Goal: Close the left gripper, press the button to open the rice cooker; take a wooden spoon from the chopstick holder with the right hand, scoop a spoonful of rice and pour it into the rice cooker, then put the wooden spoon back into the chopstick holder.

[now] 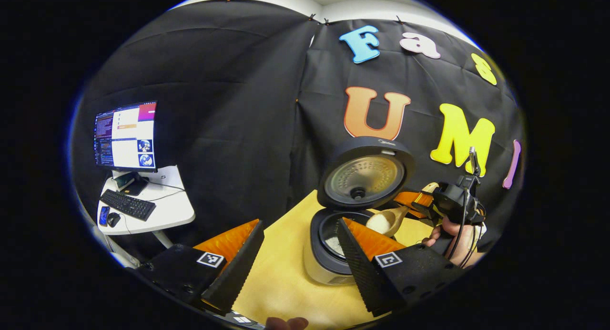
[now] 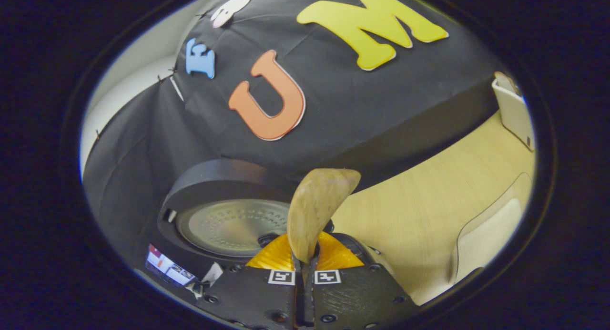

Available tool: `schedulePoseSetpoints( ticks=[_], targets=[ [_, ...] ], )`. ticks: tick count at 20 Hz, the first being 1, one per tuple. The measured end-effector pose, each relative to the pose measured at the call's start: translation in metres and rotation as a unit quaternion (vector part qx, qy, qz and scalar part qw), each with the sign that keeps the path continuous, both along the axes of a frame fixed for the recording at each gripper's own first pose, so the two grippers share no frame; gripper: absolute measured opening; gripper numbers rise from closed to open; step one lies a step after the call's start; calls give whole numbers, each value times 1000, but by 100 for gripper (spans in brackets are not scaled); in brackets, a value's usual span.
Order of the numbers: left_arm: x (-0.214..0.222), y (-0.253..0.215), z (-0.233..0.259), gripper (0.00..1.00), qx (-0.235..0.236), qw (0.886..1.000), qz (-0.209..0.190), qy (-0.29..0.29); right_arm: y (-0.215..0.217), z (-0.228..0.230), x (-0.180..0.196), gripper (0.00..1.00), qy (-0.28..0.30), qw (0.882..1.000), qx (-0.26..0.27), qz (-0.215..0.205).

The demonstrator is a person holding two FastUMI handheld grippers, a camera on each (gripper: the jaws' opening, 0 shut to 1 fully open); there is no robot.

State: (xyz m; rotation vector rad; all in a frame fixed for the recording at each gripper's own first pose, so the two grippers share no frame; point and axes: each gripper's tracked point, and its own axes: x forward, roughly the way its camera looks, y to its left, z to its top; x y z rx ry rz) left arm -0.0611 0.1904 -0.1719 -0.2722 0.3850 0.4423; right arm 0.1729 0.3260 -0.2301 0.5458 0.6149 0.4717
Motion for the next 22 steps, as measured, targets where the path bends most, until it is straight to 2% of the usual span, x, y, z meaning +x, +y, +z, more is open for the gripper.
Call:
schedulePoseSetpoints(
  ticks=[6,14,16,22],
  targets=[
    [-10,19,-12,99,-12,1000,24,-1,26,-3,-7,0,-81,989,-114,40],
    [-18,41,-14,99,-9,999,44,-6,33,-1,-14,0,-145,966,-207,59],
    [-20,46,-14,99,-9,999,49,-7,33,3,-17,0,-169,956,-231,66],
    [-28,52,-16,99,-9,998,61,-10,45,11,-27,0,-246,915,-301,109]
  ],
)
